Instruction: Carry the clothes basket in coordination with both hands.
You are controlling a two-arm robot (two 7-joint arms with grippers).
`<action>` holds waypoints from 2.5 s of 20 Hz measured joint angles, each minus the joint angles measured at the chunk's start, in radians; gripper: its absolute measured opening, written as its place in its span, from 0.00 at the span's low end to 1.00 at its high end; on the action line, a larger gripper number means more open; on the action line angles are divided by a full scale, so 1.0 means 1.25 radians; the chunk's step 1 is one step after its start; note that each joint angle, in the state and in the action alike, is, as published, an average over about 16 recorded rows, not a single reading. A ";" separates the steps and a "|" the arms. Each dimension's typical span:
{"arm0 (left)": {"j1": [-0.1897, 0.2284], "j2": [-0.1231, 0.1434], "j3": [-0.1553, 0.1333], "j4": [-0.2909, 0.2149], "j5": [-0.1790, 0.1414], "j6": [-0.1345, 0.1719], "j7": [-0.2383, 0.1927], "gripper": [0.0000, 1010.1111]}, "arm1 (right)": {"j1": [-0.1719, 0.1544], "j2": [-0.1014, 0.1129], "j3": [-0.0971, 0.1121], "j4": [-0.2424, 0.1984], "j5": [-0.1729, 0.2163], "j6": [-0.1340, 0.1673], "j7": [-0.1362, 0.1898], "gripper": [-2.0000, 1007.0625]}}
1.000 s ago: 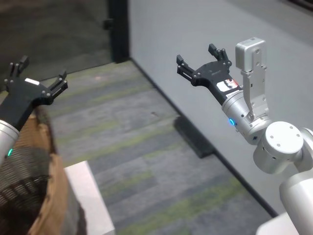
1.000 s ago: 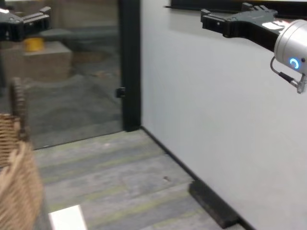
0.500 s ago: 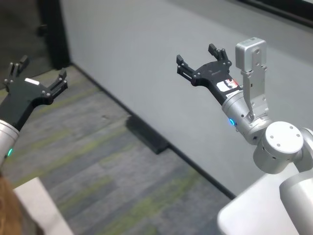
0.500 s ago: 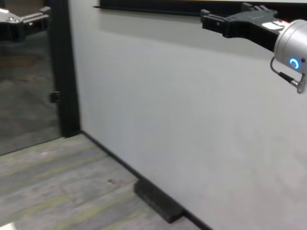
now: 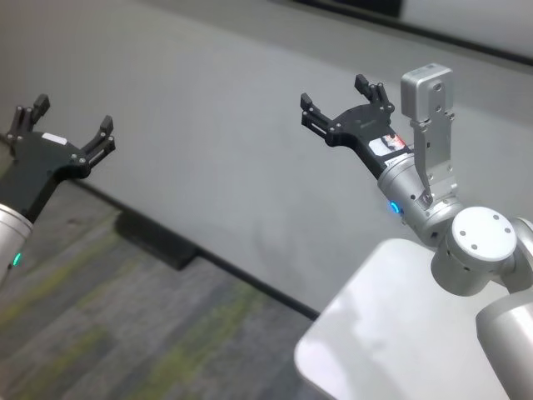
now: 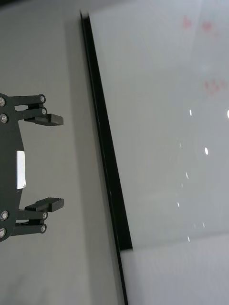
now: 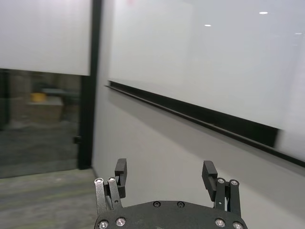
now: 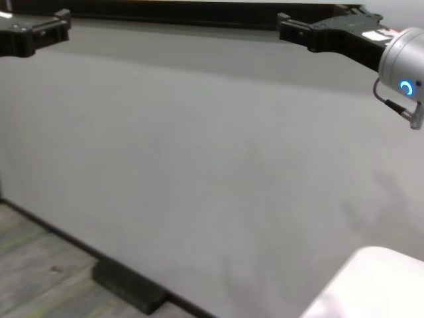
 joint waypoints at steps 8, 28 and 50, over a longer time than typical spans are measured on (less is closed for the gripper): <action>0.000 0.000 0.000 0.000 0.000 0.000 0.000 0.99 | 0.000 0.000 0.000 0.000 0.000 0.000 0.000 0.99; 0.000 0.000 0.000 0.000 0.000 0.000 0.000 0.99 | 0.000 0.000 0.000 0.000 0.000 0.000 0.000 0.72; 0.000 0.000 0.000 0.000 0.000 0.000 0.000 0.99 | 0.000 0.000 0.000 0.000 0.000 0.000 0.000 0.03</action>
